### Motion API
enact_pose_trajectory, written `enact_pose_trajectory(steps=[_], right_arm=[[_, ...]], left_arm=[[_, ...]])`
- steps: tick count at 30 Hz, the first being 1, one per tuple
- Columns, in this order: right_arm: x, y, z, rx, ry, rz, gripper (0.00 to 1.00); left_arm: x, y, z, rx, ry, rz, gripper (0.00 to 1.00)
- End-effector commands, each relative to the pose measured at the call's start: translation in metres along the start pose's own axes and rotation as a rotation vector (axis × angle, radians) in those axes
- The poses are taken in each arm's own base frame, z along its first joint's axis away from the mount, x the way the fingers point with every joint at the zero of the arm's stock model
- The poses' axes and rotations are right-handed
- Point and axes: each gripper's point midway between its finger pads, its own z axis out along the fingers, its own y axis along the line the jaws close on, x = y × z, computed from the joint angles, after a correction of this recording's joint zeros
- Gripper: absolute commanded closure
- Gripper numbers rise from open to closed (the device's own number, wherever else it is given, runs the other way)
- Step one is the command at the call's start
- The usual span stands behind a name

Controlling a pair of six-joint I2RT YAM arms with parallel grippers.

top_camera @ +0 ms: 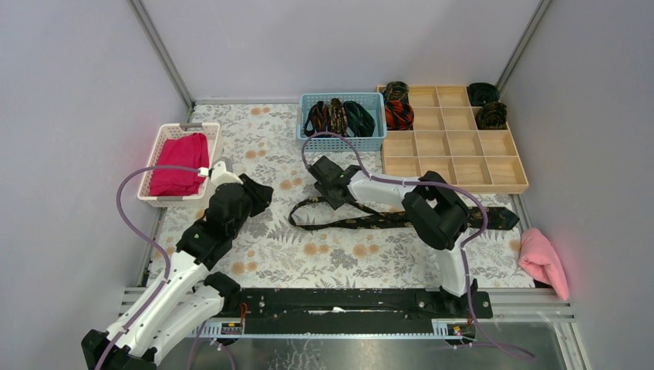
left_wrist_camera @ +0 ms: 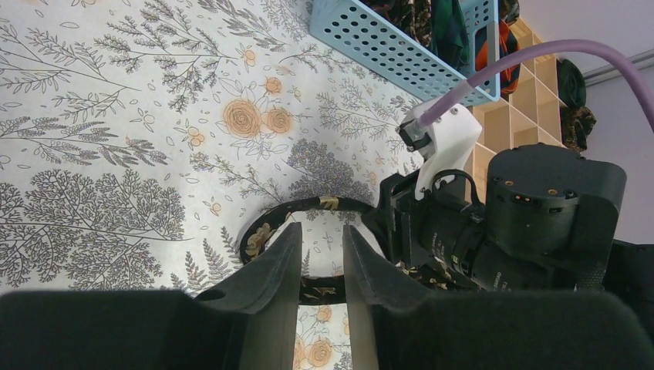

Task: Roll the ties
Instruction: Flatten out the tie at the center of the board.

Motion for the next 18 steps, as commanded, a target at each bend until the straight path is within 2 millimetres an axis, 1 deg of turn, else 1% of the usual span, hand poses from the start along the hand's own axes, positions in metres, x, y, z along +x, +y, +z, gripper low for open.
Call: enact_pose_trajectory(steps=[1,2,3,5,6,8,11,14,15,18], right_arm=[[-0.016,-0.009,0.004,0.053,-0.031,-0.013,0.67],[-0.014,-0.01,0.005,0.059,-0.029,-0.013,0.75],[-0.014,-0.012,0.005,0.069,-0.031,-0.012,0.8],[-0.014,-0.016,0.003,0.091,-0.045,-0.004,0.88],[-0.017,-0.018,0.001,0.101,-0.065,0.003,0.93],[-0.02,-0.023,-0.008,0.125,-0.097,0.015,1.0],[-0.021,-0.025,-0.025,0.139,-0.14,0.029,1.0],[-0.017,-0.02,-0.045,0.149,-0.189,0.049,1.0],[-0.017,-0.017,-0.049,0.155,-0.21,0.054,1.0],[-0.011,-0.01,-0.065,0.173,-0.262,0.056,1.0]], left_arm=[[-0.004,0.0,0.001,0.013,-0.023,0.017,0.67],[-0.004,0.0,0.001,0.012,-0.024,0.019,0.67],[-0.004,0.0,0.001,0.012,-0.023,0.019,0.67],[-0.003,0.001,0.001,0.011,-0.019,0.02,0.67],[-0.003,0.0,0.001,0.011,-0.019,0.02,0.67],[-0.002,-0.001,0.002,0.018,-0.015,0.019,0.67],[0.0,0.0,0.003,0.021,-0.009,0.021,0.67],[0.001,0.0,0.003,0.021,-0.008,0.023,0.67],[0.001,0.0,0.002,0.023,-0.009,0.022,0.67],[0.001,-0.002,0.002,0.033,-0.009,0.024,0.67]])
